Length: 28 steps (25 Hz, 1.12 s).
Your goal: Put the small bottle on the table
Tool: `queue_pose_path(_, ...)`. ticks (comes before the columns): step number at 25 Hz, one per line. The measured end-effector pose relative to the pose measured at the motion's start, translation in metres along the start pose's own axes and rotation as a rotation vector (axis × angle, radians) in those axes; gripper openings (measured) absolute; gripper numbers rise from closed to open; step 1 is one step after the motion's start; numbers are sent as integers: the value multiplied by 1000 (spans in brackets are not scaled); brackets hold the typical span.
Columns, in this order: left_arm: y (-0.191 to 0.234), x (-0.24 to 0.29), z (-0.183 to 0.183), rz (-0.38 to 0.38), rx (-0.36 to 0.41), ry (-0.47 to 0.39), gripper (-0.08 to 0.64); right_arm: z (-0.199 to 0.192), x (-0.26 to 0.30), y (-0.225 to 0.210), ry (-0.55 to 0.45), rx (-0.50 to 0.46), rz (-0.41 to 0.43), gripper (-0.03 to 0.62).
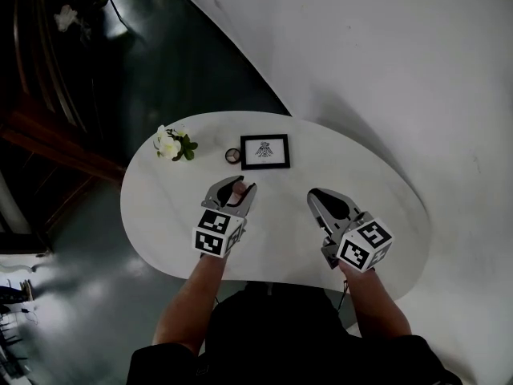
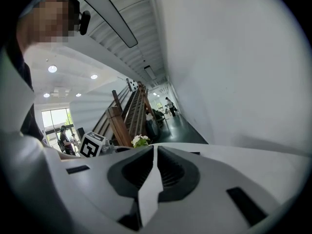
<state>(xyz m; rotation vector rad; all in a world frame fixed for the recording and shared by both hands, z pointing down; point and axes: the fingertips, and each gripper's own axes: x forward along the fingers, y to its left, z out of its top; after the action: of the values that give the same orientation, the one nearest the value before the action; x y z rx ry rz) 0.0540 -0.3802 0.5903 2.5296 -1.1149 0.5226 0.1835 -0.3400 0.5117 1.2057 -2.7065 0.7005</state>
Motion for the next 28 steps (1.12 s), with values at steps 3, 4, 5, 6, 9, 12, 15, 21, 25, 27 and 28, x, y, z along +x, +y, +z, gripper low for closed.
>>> queue_pose_path(3, 2, 10, -11, -2, -2, 21, 137, -2, -1, -4, 11, 1, -1, 12)
queue_pose_path(4, 2, 13, -13, -5, -2, 29, 135, -2, -2, -6, 14, 0, -2, 12)
queue_pose_path(5, 1, 17, -16, -7, -2, 35, 137, -2, -2, -8, 16, 1, -3, 12)
queue_pose_path(6, 1, 20, -18, -10, -4, 41, 137, -2, -2, -9, 20, 2, -4, 12)
queue_pose_path(9, 2, 28, -23, -15, -10, 53, 137, -4, -3, -13, 30, 4, -8, 12)
queue_pose_path(12, 4, 36, -31, -17, -10, 67, 137, -5, -4, -16, 35, 6, -11, 12)
queue_pose_path(15, 8, 44, -35, -7, -25, 75, 137, -5, -4, -19, 39, 6, -15, 12)
queue_pose_path(21, 12, 51, -42, 12, -35, 93, 137, -3, -4, -24, 45, 5, -16, 12)
queue_pose_path(25, 12, 54, -48, 16, -15, 113, 138, -1, -3, -27, 44, 4, -18, 12)
queue_pose_path(27, 10, 55, -50, 13, 24, 125, 138, -1, -3, -28, 44, 3, -19, 12)
queue_pose_path(28, 8, 55, -52, 10, 43, 133, 138, -1, -3, -29, 44, 3, -20, 12)
